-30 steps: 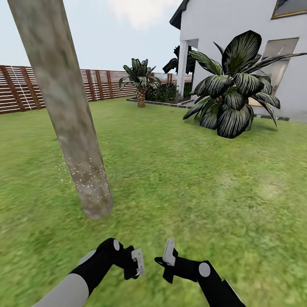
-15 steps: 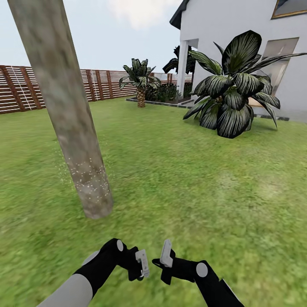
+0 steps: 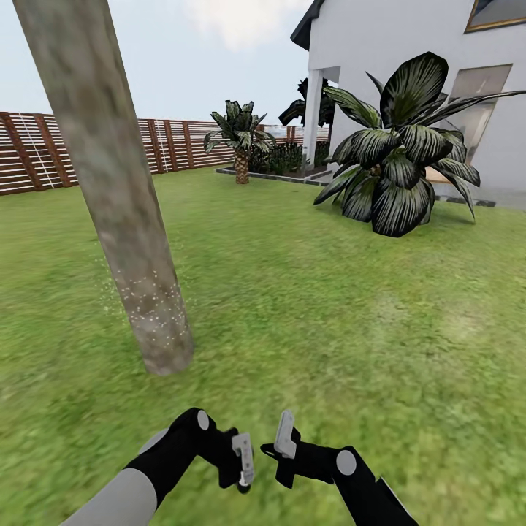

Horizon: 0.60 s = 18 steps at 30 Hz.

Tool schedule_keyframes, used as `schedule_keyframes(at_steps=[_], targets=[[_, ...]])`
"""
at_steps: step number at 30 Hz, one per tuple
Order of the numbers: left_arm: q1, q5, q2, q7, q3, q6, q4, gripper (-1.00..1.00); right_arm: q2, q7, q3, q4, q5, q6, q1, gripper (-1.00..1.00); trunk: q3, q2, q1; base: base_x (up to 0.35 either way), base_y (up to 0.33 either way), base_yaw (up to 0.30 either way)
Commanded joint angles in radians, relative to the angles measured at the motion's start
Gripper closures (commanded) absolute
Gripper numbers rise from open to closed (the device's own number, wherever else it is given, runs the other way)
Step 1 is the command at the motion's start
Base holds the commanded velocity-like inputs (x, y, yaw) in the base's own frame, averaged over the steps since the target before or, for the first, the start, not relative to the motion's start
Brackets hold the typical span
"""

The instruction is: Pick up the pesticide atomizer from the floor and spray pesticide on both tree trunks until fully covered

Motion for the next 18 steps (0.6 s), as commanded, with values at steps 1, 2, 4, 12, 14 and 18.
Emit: schedule_keyframes(at_steps=[1,2,4,12,14,18], targets=[[0.0,0.001,-0.001,-0.011,0.002,-0.003,0.0,1.0,0.0,0.0,0.0,0.0,0.0,0.0,0.0,1.0,0.0,0.0,0.0,0.0,0.0,0.0],[0.0,0.001,-0.002,-0.017,0.005,-0.004,-0.001,1.0,0.0,0.0,0.0,0.0,0.0,0.0,0.0,1.0,0.0,0.0,0.0,0.0,0.0,0.0],[0.0,0.004,-0.004,-0.021,0.008,-0.005,-0.001,1.0,-0.001,0.0,0.0,0.0,0.0,0.0,0.0,1.0,0.0,0.0,0.0,0.0,0.0,0.0],[0.001,0.017,-0.006,-0.021,0.011,-0.003,-0.001,1.0,-0.001,0.0,0.0,0.0,0.0,0.0,0.0,1.0,0.0,0.0,0.0,0.0,0.0,0.0],[0.001,0.03,-0.007,-0.017,0.011,-0.003,-0.001,1.0,-0.001,0.0,0.0,0.0,0.0,0.0,0.0,1.0,0.0,0.0,0.0,0.0,0.0,0.0],[0.001,0.043,-0.008,-0.015,0.011,-0.003,-0.001,1.0,-0.001,0.0,0.0,0.0,0.0,0.0,0.0,1.0,0.0,0.0,0.0,0.0,0.0,0.0]])
